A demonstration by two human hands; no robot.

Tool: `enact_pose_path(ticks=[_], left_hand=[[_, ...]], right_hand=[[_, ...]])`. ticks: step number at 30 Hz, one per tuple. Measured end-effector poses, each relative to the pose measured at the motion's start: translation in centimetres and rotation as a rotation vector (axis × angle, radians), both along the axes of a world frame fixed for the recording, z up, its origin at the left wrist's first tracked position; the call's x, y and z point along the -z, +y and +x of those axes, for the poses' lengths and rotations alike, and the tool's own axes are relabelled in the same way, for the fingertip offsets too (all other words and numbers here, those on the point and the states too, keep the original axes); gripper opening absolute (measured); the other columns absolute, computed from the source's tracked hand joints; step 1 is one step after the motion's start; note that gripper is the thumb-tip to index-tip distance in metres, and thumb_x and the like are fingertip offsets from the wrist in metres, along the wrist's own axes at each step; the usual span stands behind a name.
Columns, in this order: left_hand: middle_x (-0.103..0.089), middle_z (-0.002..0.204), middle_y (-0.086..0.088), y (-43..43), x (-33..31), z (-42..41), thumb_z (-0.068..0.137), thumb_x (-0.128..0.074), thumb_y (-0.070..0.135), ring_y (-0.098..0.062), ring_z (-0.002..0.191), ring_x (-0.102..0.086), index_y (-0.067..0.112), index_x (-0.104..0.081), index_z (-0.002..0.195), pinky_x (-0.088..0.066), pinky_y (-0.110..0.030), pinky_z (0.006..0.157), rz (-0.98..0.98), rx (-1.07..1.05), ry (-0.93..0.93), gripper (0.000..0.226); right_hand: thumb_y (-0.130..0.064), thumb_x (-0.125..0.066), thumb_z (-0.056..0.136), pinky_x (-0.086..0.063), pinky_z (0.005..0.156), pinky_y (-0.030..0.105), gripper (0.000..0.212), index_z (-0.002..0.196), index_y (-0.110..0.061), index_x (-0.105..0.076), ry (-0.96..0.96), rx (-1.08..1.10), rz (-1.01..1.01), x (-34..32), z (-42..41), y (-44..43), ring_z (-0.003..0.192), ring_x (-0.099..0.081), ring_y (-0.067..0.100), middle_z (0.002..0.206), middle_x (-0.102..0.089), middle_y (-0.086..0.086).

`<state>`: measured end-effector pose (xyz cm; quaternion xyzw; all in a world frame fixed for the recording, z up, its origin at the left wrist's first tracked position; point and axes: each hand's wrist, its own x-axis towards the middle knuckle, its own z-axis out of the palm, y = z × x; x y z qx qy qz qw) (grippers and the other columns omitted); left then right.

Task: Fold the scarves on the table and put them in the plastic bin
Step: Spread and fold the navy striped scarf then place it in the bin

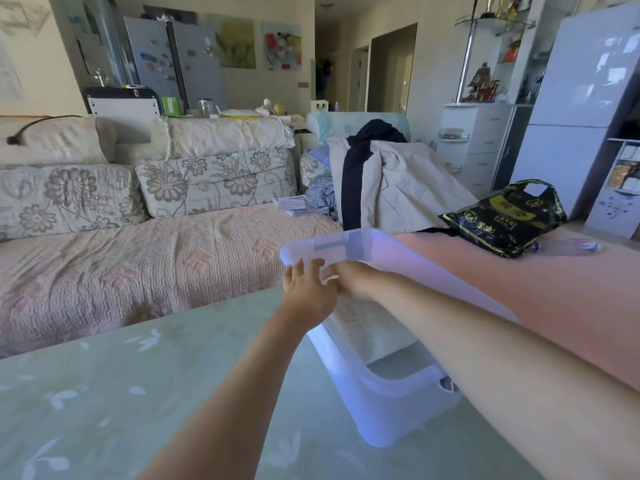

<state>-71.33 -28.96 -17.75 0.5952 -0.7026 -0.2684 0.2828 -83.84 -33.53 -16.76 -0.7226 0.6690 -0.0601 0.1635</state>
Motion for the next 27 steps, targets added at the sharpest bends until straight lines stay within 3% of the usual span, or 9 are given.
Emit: enact_pose_path(ticks=[2, 5, 7, 9, 11, 13, 17, 20, 27], left_hand=[[-0.037, 0.150, -0.012, 0.6, -1.5, 1.1, 0.091, -0.045, 0.026, -0.028, 0.143, -0.022, 0.025, -0.041, 0.144, -0.017, -0.041, 0.119, 0.017, 0.008, 0.060, 0.053], [-0.052, 0.135, -0.011, 2.2, -3.7, 4.1, 0.082, -0.044, 0.034, -0.030, 0.122, -0.049, 0.026, -0.050, 0.137, -0.041, -0.046, 0.105, -0.030, -0.014, 0.118, 0.056], [-0.056, 0.131, -0.005, 3.3, -4.7, 6.7, 0.088, -0.049, 0.029, -0.027, 0.112, -0.057, 0.027, -0.054, 0.131, -0.049, -0.040, 0.095, -0.077, -0.059, 0.125, 0.044], [-0.061, 0.123, -0.001, 4.8, -5.5, 9.9, 0.090, -0.051, 0.027, -0.025, 0.102, -0.060, 0.028, -0.057, 0.127, -0.051, -0.032, 0.083, -0.115, -0.112, 0.083, 0.038], [-0.065, 0.112, 0.003, 6.8, -6.0, 13.9, 0.089, -0.050, 0.030, -0.022, 0.088, -0.062, 0.030, -0.057, 0.122, -0.048, -0.029, 0.072, -0.127, -0.158, 0.031, 0.034], [-0.066, 0.101, 0.007, 9.5, -6.1, 18.4, 0.088, -0.048, 0.033, -0.020, 0.079, -0.060, 0.033, -0.056, 0.119, -0.043, -0.027, 0.064, -0.118, -0.207, -0.032, 0.032], [-0.067, 0.101, 0.006, 15.4, -5.1, 28.6, 0.088, -0.047, 0.038, -0.023, 0.082, -0.063, 0.034, -0.060, 0.113, -0.046, -0.029, 0.066, -0.099, -0.335, -0.144, 0.028], [-0.067, 0.097, 0.006, 20.3, -4.3, 36.7, 0.090, -0.049, 0.037, -0.022, 0.084, -0.063, 0.032, -0.064, 0.108, -0.049, -0.030, 0.070, -0.082, -0.446, -0.180, 0.025], [-0.066, 0.073, 0.005, 30.6, 0.1, 55.6, 0.085, -0.044, 0.028, -0.023, 0.071, -0.064, 0.022, -0.065, 0.080, -0.054, -0.032, 0.064, -0.045, -0.729, -0.219, 0.023]], right_hand=[[-0.018, -0.046, 0.102, -0.047, 0.099, 0.041, 0.031, 0.124, -0.008, -0.065, -0.089, -0.006, -0.079, -1.2, 0.4, 1.4, 0.117, -0.060, 0.030, 0.126, -0.065, 0.012], [-0.027, -0.042, 0.096, -0.050, 0.092, 0.046, 0.036, 0.106, -0.006, -0.069, -0.251, 0.009, -0.161, -3.6, 2.0, 3.9, 0.106, -0.064, 0.033, 0.111, -0.069, 0.016], [-0.030, -0.044, 0.089, -0.053, 0.093, 0.046, 0.035, 0.099, -0.006, -0.068, -0.320, -0.002, -0.222, -5.4, 4.0, 6.1, 0.104, -0.065, 0.031, 0.110, -0.071, 0.013], [-0.024, -0.048, 0.091, -0.052, 0.091, 0.036, 0.019, 0.089, -0.021, -0.067, -0.375, -0.040, -0.264, -7.0, 6.8, 8.5, 0.102, -0.065, 0.021, 0.110, -0.072, 0.000], [-0.021, -0.049, 0.093, -0.049, 0.088, 0.030, 0.022, 0.096, -0.031, -0.068, -0.425, -0.098, -0.262, -7.6, 10.4, 10.6, 0.102, -0.061, 0.014, 0.112, -0.068, -0.007], [-0.022, -0.050, 0.093, -0.048, 0.084, 0.031, 0.022, 0.099, -0.021, -0.071, -0.425, -0.150, -0.223, -7.1, 14.5, 12.7, 0.100, -0.062, 0.017, 0.107, -0.068, -0.005], [-0.026, -0.051, 0.092, -0.051, 0.092, 0.035, 0.027, 0.111, -0.017, -0.069, -0.385, -0.263, -0.148, -5.5, 24.1, 16.6, 0.105, -0.062, 0.023, 0.113, -0.068, 0.002], [-0.022, -0.052, 0.092, -0.046, 0.088, 0.026, 0.036, 0.126, -0.021, -0.063, -0.372, -0.379, -0.083, -4.0, 32.3, 19.6, 0.109, -0.059, 0.020, 0.121, -0.061, -0.001], [-0.024, -0.050, 0.092, -0.043, 0.083, 0.023, 0.036, 0.125, -0.025, -0.064, -0.333, -0.620, 0.023, 1.2, 50.5, 25.7, 0.099, -0.056, 0.014, 0.117, -0.063, -0.003]])
